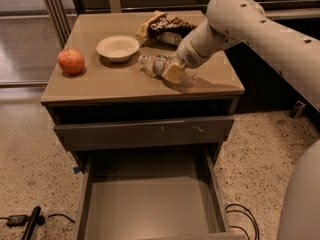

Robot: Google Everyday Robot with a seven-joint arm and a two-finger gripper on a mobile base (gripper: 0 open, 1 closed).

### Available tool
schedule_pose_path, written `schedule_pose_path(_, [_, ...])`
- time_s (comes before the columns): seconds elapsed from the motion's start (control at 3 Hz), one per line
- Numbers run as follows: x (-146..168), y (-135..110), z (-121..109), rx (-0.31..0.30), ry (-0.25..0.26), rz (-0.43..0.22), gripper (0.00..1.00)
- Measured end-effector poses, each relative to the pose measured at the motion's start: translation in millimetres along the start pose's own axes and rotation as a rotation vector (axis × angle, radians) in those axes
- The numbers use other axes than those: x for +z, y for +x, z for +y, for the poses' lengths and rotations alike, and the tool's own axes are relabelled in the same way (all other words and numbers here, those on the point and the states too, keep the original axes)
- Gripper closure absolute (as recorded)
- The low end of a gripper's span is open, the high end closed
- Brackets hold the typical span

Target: Place water bottle into middle drawer

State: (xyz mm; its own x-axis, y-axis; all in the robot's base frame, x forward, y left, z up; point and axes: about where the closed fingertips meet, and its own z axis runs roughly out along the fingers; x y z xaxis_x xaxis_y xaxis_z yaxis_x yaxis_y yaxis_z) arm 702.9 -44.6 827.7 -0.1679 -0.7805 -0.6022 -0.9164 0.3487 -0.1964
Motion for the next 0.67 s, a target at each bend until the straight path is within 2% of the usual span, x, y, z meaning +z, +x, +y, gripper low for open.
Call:
schedule_pose_path(0.33, [6.0,-0.9,-10.0,0.013,-0.013,0.038,1.00])
schedule_pose_path(0.67, [-21.8,-4.3,-22.8,0.040,0.035,0.056,1.00])
